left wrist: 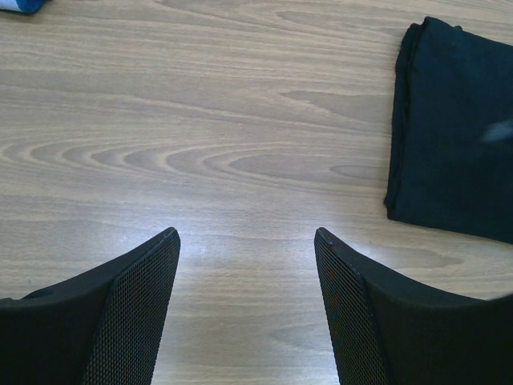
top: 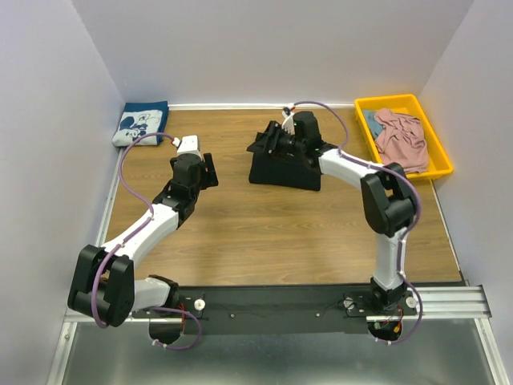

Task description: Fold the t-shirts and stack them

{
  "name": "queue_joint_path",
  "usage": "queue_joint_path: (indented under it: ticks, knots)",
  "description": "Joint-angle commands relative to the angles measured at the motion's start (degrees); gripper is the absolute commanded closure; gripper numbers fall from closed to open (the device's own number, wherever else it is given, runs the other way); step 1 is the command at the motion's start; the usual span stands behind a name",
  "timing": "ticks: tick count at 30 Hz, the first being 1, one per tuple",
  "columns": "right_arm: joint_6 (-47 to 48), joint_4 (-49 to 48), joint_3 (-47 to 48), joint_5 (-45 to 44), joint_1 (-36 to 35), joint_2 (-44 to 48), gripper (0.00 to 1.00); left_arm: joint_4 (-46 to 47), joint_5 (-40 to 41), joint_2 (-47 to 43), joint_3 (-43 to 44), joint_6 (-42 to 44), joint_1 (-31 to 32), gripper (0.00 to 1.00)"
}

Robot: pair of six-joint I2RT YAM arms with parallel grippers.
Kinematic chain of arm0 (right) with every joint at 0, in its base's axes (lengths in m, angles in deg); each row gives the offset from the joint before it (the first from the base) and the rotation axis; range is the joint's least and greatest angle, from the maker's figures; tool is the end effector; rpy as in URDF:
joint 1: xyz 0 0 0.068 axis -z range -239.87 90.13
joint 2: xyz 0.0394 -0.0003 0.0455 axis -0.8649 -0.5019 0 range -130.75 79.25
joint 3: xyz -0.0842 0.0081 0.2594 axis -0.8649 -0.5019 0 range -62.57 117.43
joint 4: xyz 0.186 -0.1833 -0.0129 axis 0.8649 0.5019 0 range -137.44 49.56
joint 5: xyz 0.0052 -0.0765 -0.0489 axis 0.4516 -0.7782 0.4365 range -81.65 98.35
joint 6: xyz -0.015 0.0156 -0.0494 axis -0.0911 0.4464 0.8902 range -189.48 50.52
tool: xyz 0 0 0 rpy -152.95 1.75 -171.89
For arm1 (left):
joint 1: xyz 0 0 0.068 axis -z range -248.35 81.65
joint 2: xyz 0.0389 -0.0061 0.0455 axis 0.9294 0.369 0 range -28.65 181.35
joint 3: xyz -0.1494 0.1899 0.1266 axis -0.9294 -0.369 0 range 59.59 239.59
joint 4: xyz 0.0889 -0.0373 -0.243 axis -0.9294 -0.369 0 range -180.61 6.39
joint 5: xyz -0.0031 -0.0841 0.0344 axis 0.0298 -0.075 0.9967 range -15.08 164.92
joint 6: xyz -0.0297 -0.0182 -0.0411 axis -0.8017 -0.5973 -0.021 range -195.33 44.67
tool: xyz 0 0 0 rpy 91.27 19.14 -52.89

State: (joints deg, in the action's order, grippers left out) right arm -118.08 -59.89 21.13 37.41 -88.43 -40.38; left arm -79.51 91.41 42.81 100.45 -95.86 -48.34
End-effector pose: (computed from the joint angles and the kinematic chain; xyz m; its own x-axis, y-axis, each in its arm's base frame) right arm 0.4138 0.2451 0.2059 -0.8384 0.2902 -0.4615 -0.2726 0.5098 0.8159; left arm 0.2612 -0.0843 0.2425 -0.4241 -0.2036 -0.8825 -0.0635 0.9787 -0.1953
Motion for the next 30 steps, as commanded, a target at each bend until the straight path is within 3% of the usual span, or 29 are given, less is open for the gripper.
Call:
queue_joint_path:
  ticks: [1,7,13,23,30]
  knots:
    - [10.80,11.82,-4.15,-3.57,-0.18,5.45,0.37,0.65,0.65,-0.62,1.50,0.41,0.03,0.24]
    - [13.44,12.27,-16.71,-6.73,3.06,13.98,0.37,0.56,0.56,-0.89,1.41,0.32,0.03,0.24]
    - [14.14,12.27,-23.05,-5.16,11.14,15.31,0.38,0.73,-1.37,-0.53,1.50,0.14,0.12,0.24]
    - [18.18,13.94,-25.34,-3.83,19.76,10.74,0.38,0.74,-1.20,-0.97,1.50,1.02,0.12,0.24]
    - [23.98,19.12,-17.52,-6.99,25.83,7.93,0.38,1.00,-3.04,-0.80,1.77,1.02,0.12,0.24]
